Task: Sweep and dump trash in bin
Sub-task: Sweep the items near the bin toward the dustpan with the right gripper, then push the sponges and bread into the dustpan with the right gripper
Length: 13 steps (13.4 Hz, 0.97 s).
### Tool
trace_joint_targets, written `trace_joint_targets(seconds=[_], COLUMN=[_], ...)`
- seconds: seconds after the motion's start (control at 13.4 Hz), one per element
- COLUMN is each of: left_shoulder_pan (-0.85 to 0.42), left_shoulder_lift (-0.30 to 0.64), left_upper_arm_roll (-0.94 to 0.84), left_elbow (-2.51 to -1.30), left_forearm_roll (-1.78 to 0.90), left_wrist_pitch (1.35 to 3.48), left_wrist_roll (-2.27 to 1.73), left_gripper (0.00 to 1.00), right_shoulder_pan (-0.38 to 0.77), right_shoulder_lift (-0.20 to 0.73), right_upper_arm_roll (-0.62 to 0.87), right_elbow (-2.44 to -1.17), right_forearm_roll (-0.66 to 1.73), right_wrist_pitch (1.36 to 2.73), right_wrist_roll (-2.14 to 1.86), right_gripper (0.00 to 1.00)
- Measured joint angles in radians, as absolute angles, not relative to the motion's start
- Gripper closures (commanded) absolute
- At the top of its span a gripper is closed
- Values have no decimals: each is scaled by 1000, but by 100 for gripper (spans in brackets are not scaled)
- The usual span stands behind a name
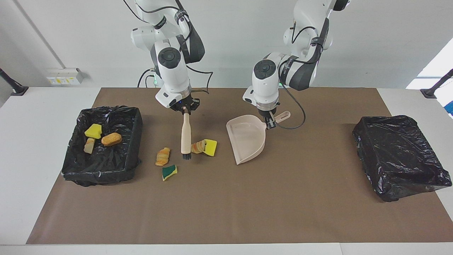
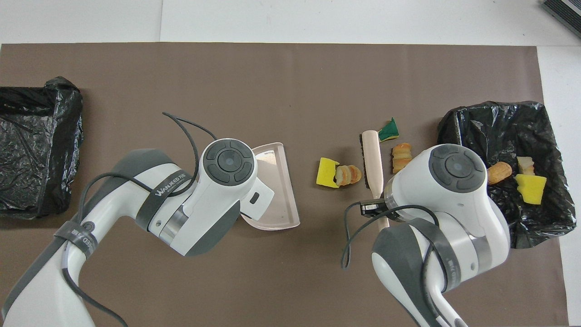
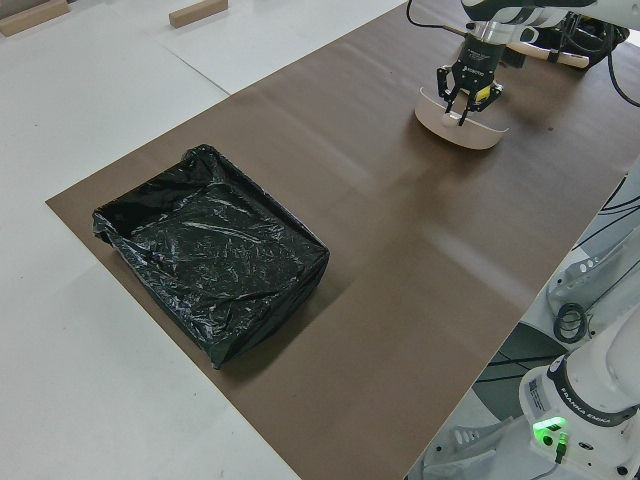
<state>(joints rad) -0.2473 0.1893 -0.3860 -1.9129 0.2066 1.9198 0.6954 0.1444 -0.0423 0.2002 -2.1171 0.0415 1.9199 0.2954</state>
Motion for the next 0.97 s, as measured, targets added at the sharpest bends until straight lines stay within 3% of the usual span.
trace_joint_targets(seconds=[0.6,0.97], left_shoulder_pan=[-244,-243], left_shoulder_lift=[186,183], left_upper_arm_roll=[-384,-383], left_elbow=[-1936,-1950], left_forearm_roll=[206,206], left_wrist_pitch=[1938,1947], left_wrist_roll=[688,683], left_gripper=[100,100], right_shoulder_pan=[-80,-99], right_shoulder_lift=[63,122], right_upper_arm_roll=[186,190], right_elbow=[-2116,-2115], right_forearm_roll=[-165,-240], right_wrist_pitch=[2022,2067], right_wrist_roll=[-56,-129], right_gripper=[100,100])
